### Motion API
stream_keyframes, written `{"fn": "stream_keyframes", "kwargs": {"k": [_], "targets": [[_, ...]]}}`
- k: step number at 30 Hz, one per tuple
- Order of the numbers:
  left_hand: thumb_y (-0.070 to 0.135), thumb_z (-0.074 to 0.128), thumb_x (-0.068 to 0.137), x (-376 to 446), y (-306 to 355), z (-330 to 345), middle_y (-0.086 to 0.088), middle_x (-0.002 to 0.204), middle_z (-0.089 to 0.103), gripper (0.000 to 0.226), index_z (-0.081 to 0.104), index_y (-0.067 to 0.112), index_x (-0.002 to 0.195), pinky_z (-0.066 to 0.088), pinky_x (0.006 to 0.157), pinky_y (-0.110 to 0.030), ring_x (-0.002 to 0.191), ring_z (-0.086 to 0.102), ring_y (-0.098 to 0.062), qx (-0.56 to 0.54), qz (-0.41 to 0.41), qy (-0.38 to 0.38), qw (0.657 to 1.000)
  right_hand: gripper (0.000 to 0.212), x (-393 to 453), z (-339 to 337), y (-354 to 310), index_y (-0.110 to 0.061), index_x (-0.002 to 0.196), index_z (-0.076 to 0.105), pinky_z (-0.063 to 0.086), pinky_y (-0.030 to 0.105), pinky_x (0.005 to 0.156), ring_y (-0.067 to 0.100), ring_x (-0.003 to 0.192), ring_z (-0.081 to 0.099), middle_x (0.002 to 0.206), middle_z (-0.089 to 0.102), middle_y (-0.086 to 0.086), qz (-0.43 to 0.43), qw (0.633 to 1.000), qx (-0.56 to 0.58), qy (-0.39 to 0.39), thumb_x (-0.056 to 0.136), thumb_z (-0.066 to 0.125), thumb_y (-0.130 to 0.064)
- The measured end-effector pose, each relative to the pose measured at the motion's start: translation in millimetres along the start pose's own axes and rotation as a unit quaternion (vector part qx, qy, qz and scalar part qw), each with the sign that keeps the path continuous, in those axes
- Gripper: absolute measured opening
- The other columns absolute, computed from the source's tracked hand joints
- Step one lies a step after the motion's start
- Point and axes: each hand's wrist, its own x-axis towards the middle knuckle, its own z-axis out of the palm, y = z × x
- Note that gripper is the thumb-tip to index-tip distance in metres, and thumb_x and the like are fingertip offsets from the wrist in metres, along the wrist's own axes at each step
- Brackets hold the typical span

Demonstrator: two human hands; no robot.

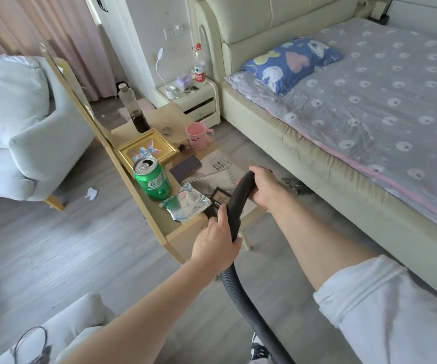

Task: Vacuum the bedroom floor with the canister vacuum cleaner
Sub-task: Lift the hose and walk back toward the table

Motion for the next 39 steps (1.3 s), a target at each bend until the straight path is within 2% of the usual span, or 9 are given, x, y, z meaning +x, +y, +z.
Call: {"fn": "stream_keyframes", "kwargs": {"k": [3,7,9,13,17,22,30,34,39], "targets": [[0.034,0.062,0.097,25,9,16,-0.013,0.126,0.052,0.083,0.008,0.019,0.158,0.053,0.079,-0.043,0.104,0.064,-0.035,-0.034,-0.046,0.022,0.998,0.017,25,4,-11,-0.005,0.097,0.054,0.058,0.041,0.082,0.03,0.085,0.066,0.093,0.064,0.016,0.011,1.0,0.013,-0.018,0.093,0.062,-0.02],[0.039,0.065,0.096,35,10,36,-0.013,0.147,0.041,0.096,0.001,0.009,0.16,0.054,0.091,-0.038,0.129,0.055,-0.029,0.05,-0.051,0.062,0.996,0.023,44,-1,-16,-0.011,0.108,0.055,0.057,0.036,0.068,0.024,0.085,0.063,0.096,0.062,0.011,0.018,0.995,-0.091,-0.023,0.09,0.066,-0.021],[0.042,0.066,0.095,34,10,40,-0.015,0.158,0.03,0.1,-0.001,0.004,0.159,0.051,0.101,-0.036,0.146,0.037,-0.029,0.078,-0.054,0.065,0.993,0.025,49,-4,-15,-0.011,0.109,0.056,0.059,0.038,0.075,0.025,0.087,0.064,0.1,0.062,0.013,0.021,0.993,-0.115,-0.022,0.087,0.068,-0.017],[0.038,0.058,0.1,23,8,42,-0.023,0.168,0.003,0.098,-0.009,-0.005,0.158,0.027,0.122,-0.04,0.157,-0.003,-0.036,0.161,-0.001,0.036,0.986,0.023,50,-21,-6,-0.007,0.103,0.058,0.058,0.032,0.059,0.025,0.081,0.065,0.094,0.064,0.014,0.028,0.994,-0.103,-0.036,0.085,0.07,-0.011],[0.01,0.048,0.099,14,-3,33,-0.029,0.165,0.017,0.066,0.022,-0.003,0.158,0.014,0.126,-0.055,0.155,0.005,-0.046,0.268,0.111,0.043,0.956,0.044,49,-31,18,-0.008,0.116,0.059,0.059,0.031,0.065,0.022,0.087,0.07,0.101,0.07,0.011,0.036,0.984,-0.169,-0.04,0.081,0.078,-0.026],[0.017,0.063,0.092,20,2,19,-0.025,0.159,0.027,0.036,0.058,0.012,0.128,0.011,0.125,-0.056,0.152,0.014,-0.044,0.31,0.145,0.037,0.939,0.056,44,-31,18,-0.012,0.119,0.059,0.06,0.033,0.069,0.024,0.092,0.071,0.103,0.072,0.011,0.054,0.978,-0.198,-0.046,0.076,0.079,-0.042],[0.033,0.077,0.084,17,6,26,-0.021,0.158,0.034,0.053,0.057,0.021,0.131,0.021,0.122,-0.052,0.149,0.027,-0.041,0.286,0.15,0.026,0.946,0.05,34,-45,23,-0.01,0.115,0.057,0.059,0.037,0.066,0.032,0.092,0.071,0.109,0.066,0.017,0.078,0.984,-0.139,-0.077,0.079,0.079,-0.036],[0.039,0.081,0.079,14,10,23,-0.019,0.156,0.039,0.065,0.055,0.026,0.137,0.031,0.118,-0.05,0.145,0.035,-0.039,0.266,0.138,0.017,0.954,0.056,26,-51,26,-0.012,0.111,0.06,0.06,0.042,0.074,0.032,0.093,0.071,0.1,0.07,0.015,0.096,0.973,-0.185,-0.101,0.073,0.078,-0.05],[0.046,0.084,0.075,6,8,27,-0.016,0.153,0.045,0.072,0.055,0.029,0.138,0.037,0.115,-0.049,0.142,0.041,-0.038,0.251,0.145,0.056,0.955,0.061,17,-64,27,-0.013,0.117,0.057,0.06,0.04,0.069,0.033,0.095,0.07,0.107,0.069,0.018,0.113,0.977,-0.145,-0.108,0.075,0.078,-0.051]]}}
